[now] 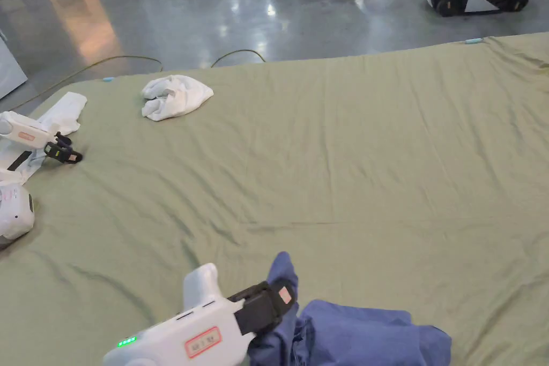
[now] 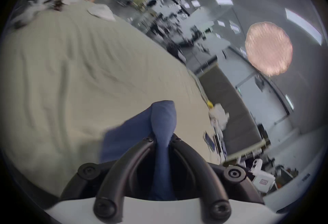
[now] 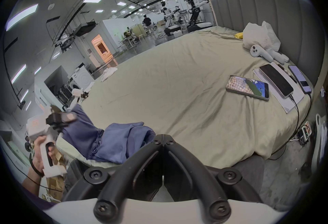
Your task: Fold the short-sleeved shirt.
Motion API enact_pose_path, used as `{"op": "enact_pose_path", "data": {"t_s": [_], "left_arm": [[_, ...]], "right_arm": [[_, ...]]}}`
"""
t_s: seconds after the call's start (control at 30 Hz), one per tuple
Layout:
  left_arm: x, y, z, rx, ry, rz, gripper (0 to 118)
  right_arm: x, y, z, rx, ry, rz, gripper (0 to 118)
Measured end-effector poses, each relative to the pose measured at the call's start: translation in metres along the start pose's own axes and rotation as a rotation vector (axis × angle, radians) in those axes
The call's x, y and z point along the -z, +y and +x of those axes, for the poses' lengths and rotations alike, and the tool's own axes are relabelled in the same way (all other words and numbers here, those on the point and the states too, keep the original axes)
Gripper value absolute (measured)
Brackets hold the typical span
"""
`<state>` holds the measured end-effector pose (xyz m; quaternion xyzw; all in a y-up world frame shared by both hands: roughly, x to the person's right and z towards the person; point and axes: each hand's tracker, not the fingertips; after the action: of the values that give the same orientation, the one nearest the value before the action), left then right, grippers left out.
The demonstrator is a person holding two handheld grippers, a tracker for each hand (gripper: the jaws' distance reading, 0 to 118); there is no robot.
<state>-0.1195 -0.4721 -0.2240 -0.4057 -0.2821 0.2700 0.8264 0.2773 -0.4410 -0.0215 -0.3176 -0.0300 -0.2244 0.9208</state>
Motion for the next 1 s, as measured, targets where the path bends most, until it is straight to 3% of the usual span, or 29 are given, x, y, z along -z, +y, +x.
{"op": "enact_pose_path", "data": {"t_s": [0.13, 0.23, 0.27, 0.37, 0.43, 0.5, 0.53, 0.57, 0.73, 0.83, 0.93, 0.97, 1.0], "left_arm": [[0.087, -0.038, 0.028, 0.115, 0.009, -0.196, 12], [0.113, -0.054, 0.034, 0.084, -0.066, -0.231, 12], [0.115, -0.054, 0.033, 0.082, -0.060, -0.231, 18], [0.106, -0.044, 0.033, 0.026, -0.093, -0.242, 68], [0.090, -0.035, 0.030, -0.003, -0.121, -0.196, 68], [0.084, -0.031, 0.027, -0.014, -0.132, -0.173, 62], [0.087, -0.032, 0.025, -0.022, -0.147, -0.179, 44], [0.096, -0.037, 0.027, -0.020, -0.147, -0.187, 0], [0.166, -0.078, 0.035, 0.073, 0.045, -0.425, 0], [0.162, -0.073, 0.054, 0.202, 0.046, -0.402, 0], [0.130, -0.056, 0.064, 0.190, -0.049, -0.346, 1], [0.114, -0.048, 0.064, 0.183, -0.086, -0.298, 21], [0.095, -0.040, 0.063, 0.182, -0.103, -0.253, 48]], "right_arm": [[-0.012, -0.003, 0.005, 0.036, -0.037, 0.019, 0], [-0.022, -0.010, 0.012, 0.055, -0.053, 0.026, 0], [-0.022, -0.012, 0.014, 0.062, -0.058, 0.019, 0], [-0.020, -0.021, 0.030, 0.068, -0.079, -0.003, 0], [-0.021, -0.026, 0.039, 0.090, -0.069, -0.006, 0], [-0.021, -0.028, 0.045, 0.117, -0.058, -0.007, 0], [-0.021, -0.029, 0.048, 0.125, -0.056, -0.007, 0], [-0.019, -0.031, 0.052, 0.127, -0.057, -0.008, 0], [-0.018, -0.033, 0.049, 0.106, -0.061, -0.023, 0], [-0.010, -0.036, 0.039, 0.075, -0.031, -0.053, 0], [0.015, -0.033, 0.025, 0.022, 0.030, -0.117, 0], [0.027, -0.030, 0.014, -0.001, 0.058, -0.139, 0], [0.039, -0.026, 0.004, -0.026, 0.089, -0.155, 0]]}}
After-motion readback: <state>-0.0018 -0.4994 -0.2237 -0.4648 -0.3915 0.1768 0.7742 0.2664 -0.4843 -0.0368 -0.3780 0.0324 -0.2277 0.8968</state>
